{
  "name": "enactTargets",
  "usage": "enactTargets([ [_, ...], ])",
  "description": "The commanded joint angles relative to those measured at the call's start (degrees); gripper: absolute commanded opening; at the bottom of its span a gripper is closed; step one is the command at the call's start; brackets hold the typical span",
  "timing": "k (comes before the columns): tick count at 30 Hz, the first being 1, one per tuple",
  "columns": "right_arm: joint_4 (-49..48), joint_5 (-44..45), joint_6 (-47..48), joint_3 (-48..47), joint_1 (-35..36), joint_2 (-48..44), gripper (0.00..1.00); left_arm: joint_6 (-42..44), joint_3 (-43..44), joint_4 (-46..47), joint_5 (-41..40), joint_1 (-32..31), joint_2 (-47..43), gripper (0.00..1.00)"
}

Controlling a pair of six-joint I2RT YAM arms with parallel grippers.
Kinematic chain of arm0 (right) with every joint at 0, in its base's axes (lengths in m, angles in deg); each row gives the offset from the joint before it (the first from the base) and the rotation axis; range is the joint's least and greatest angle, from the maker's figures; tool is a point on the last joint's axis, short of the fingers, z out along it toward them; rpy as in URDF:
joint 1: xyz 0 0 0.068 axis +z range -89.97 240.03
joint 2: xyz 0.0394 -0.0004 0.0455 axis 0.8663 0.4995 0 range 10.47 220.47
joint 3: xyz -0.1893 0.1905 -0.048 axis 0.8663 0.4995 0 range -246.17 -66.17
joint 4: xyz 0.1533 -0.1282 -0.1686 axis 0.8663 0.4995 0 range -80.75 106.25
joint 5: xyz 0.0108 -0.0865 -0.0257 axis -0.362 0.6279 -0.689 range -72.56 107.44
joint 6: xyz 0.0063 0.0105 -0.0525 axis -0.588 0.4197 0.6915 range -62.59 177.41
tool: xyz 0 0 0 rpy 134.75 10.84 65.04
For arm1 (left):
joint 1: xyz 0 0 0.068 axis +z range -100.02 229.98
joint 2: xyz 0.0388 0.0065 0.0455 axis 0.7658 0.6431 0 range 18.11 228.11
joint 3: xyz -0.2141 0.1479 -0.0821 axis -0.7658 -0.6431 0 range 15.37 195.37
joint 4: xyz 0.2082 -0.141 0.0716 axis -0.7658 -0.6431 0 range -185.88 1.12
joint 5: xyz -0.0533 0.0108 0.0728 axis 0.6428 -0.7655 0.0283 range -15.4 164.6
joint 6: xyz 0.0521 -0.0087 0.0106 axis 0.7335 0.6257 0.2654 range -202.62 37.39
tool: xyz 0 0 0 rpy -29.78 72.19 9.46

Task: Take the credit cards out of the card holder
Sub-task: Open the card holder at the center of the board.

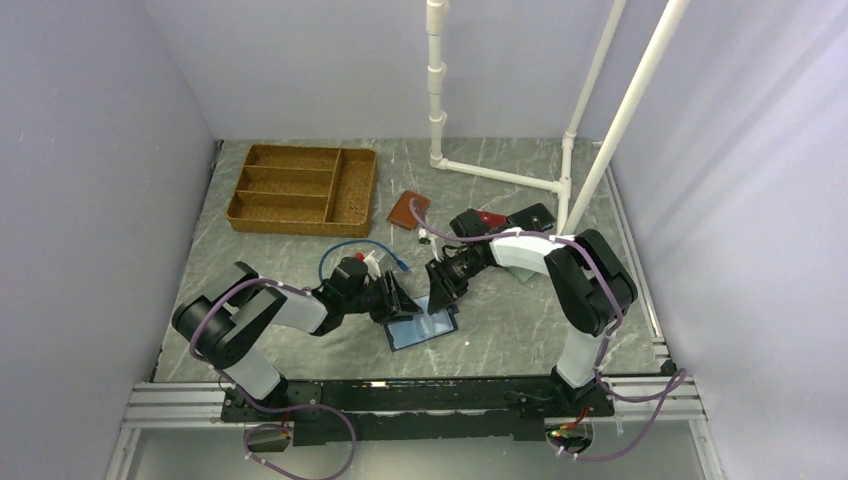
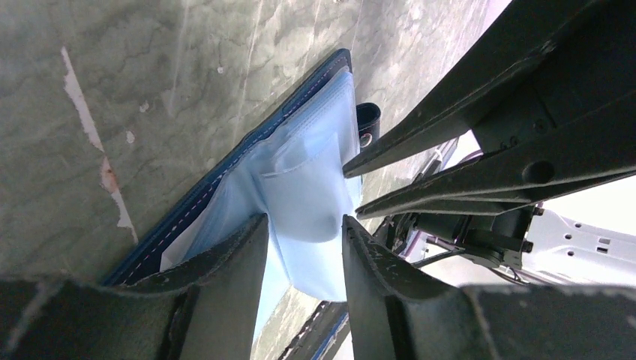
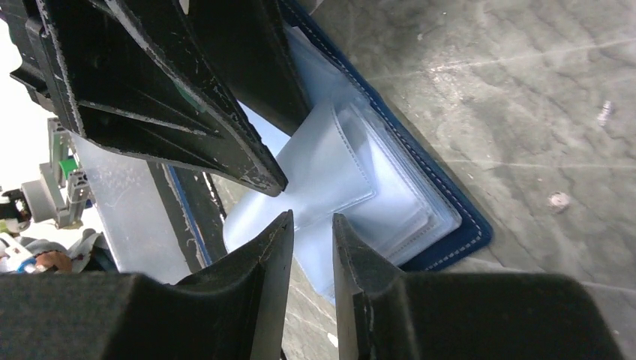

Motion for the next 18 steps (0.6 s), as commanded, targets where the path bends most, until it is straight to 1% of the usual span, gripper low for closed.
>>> enactTargets([
  [1,-2.0,-3.5,-1.4,0.6,0.5,1.0,0.28,-0.4,-0.4,2.9,0.5,-0.3,1.5,0.47],
  [7,-2.9,-7.5,-2.3,0.7,1.7,2.0,0.27,-0.8,-0.4,3.8,0.6,-0.2,2.4,0.47],
  [10,-1.5,-10.8,0.0,-0.2,3.2,1.7,0.29,-1.1,-0.5,3.9,0.3,-0.2,2.7,0.44],
  [13,0.1,-12.8,1.7,-1.0,3.7,1.3,0.31,-1.2,-0.6,3.8,-0.1,-0.2,3.0,0.37],
  [14,0.5,-12.6,2.2,-1.2,3.7,1.2,0.32,-1.2,-0.7,3.7,-0.1,-0.2,3.1,0.33],
  [17,2.6,-10.4,4.4,-2.2,3.0,0.9,0.34,-1.3,-1.1,3.6,-0.3,-0.2,3.0,0.22],
  [18,3.9,-9.1,6.1,-2.9,2.6,0.8,0.35,-1.2,-1.1,3.4,-0.4,-0.2,2.9,0.19],
])
